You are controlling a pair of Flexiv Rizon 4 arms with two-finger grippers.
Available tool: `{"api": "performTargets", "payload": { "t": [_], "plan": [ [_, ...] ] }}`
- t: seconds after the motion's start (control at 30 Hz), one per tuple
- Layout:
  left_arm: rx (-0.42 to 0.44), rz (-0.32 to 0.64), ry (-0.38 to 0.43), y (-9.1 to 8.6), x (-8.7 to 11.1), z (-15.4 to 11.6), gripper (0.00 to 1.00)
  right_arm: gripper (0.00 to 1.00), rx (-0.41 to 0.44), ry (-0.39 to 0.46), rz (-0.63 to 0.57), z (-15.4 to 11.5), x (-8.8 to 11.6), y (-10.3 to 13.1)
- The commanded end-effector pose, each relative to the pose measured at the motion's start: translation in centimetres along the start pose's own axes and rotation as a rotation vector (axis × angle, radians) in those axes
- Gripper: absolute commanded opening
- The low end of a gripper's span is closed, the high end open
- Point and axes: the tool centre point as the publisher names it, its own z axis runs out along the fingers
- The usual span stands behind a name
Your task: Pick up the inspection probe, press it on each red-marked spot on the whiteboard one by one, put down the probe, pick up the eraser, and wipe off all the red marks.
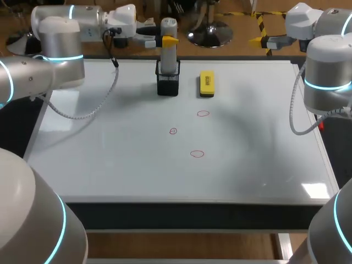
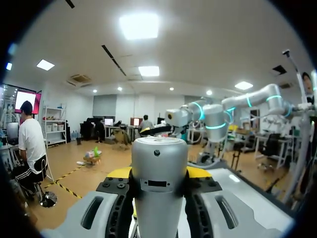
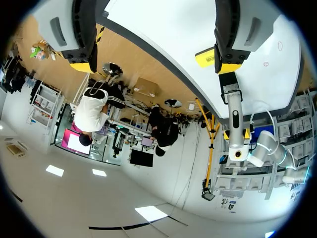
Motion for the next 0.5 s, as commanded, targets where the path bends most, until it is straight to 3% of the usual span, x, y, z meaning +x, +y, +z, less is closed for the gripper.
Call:
{"api": "performTargets", "payload": {
  "t": [0.03,0.27,0.5],
  "plan": [
    [-0.013,0.004,-0.014,-1.8,1.0,-0.6,0.00,1.00,0.001,0.001,0.000,0.0,0.0,0.0],
    [0.006,-0.005,0.012,-4.3,1.7,-2.0,0.00,1.00,0.001,0.001,0.000,0.0,0.0,0.0],
    [0.024,0.008,0.032,-6.1,2.3,-5.1,0.00,1.00,0.001,0.001,0.000,0.0,0.0,0.0]
  ]
}}
